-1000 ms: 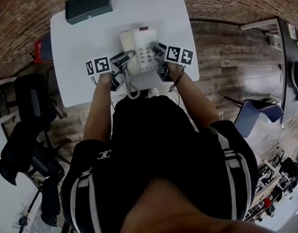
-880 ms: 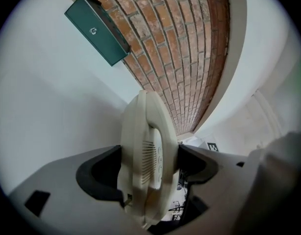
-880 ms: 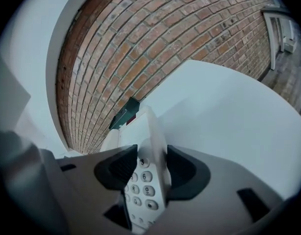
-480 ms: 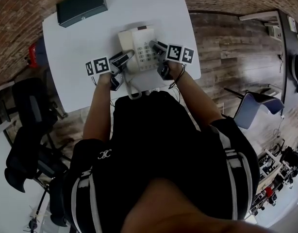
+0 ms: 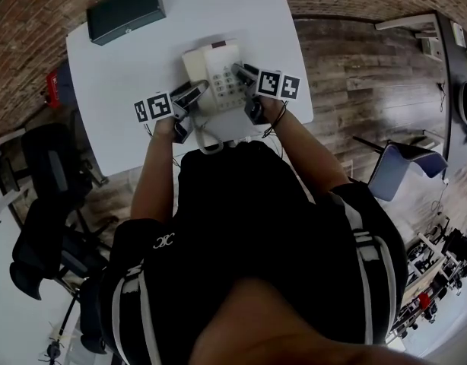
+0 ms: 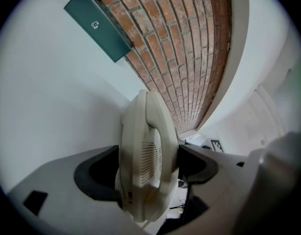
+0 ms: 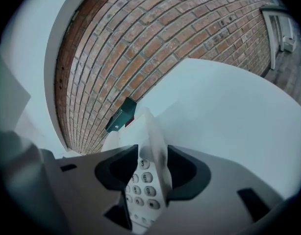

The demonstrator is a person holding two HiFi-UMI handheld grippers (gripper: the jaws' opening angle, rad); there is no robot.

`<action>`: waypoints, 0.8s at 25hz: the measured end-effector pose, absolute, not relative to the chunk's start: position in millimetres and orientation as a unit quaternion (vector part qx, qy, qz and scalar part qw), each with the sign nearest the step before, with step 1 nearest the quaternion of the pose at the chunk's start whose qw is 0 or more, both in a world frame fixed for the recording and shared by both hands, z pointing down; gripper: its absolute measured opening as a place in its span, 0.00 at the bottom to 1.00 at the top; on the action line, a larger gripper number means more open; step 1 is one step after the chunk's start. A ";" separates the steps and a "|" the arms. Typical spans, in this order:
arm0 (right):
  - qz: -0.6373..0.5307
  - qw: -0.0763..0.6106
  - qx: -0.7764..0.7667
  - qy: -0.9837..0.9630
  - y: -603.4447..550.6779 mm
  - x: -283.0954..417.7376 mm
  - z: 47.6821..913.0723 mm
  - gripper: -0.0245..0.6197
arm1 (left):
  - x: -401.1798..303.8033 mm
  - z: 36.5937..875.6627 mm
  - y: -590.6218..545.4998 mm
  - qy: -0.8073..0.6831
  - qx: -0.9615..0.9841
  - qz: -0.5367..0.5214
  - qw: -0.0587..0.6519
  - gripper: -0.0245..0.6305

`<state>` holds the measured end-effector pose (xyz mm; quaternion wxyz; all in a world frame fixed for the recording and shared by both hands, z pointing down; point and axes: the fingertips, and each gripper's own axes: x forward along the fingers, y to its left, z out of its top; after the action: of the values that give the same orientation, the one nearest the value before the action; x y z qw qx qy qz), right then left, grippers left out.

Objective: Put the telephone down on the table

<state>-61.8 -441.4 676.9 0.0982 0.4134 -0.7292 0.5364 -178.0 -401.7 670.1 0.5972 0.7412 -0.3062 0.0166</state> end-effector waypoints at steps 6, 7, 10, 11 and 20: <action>0.417 0.106 0.454 -0.780 -447.0 -41.4 645.6 0.20 | -200.6 651.7 -396.8 -0.390 0.757 0.021 0.524 0.60; 0.396 0.106 0.459 -0.788 -446.4 -38.3 638.5 0.16 | -205.9 643.0 -396.2 -0.406 0.758 0.012 0.510 0.59; 0.344 0.096 0.468 -0.809 -444.4 -32.6 609.7 0.07 | -225.6 610.0 -396.6 -0.473 0.764 -0.003 0.438 0.28; 0.325 0.090 0.470 -0.815 -443.9 -32.2 598.8 0.06 | -231.9 598.9 -396.5 -0.496 0.765 0.000 0.410 0.20; 0.181 0.031 0.463 -0.867 -430.8 -52.1 492.9 0.04 | -238.8 480.7 -385.2 -0.593 0.783 0.041 0.185 0.04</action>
<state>-52.1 -430.8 492.9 0.0312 0.4632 -0.8669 0.1814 -238.8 -385.2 480.7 0.1852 0.7828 -0.5926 0.0407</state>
